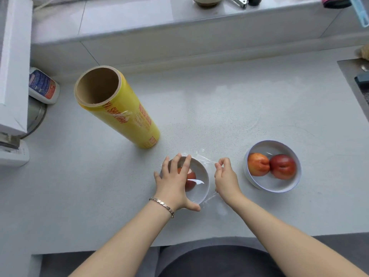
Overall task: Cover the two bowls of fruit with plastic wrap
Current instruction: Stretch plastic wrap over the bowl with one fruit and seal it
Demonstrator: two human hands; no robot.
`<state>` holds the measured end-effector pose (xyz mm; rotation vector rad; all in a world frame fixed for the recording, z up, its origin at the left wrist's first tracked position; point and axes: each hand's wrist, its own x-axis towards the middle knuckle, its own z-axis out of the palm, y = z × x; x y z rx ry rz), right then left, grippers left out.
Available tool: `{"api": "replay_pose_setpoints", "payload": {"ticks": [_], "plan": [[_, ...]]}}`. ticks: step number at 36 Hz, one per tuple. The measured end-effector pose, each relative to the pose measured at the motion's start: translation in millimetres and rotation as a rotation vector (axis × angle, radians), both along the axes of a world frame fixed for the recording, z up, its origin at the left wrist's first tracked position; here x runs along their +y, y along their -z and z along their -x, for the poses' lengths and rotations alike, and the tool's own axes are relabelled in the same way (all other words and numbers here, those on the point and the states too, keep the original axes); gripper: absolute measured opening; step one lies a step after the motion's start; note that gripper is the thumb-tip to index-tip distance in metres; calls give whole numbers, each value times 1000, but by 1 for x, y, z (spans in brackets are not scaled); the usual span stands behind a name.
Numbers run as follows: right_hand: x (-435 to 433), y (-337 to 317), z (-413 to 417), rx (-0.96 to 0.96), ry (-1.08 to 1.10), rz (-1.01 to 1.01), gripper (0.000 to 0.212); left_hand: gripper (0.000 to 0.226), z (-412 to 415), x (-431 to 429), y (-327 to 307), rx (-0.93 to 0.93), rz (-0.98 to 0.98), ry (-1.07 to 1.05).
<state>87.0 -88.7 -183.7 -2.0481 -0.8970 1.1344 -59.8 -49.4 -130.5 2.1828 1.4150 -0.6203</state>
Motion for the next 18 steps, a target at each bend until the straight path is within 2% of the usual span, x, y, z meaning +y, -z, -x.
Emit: {"api": "replay_pose_setpoints", "payload": {"ticks": [4,8,11,14,18], "plan": [[10,6,6,39,-14,70,11,138,-2,-3,0,-12,-4,-47],[15,5,-2,112,23,172,24,137,-8,-10,3,-13,-24,-183],[6,-4,-9,419,108,230,42,135,-12,-13,5,-11,-48,-328],[-6,-10,-15,643,129,321,51,120,-13,-15,7,-95,-56,-486],[-16,-12,-18,780,116,296,35,102,-5,-13,-1,-174,2,-610]]}}
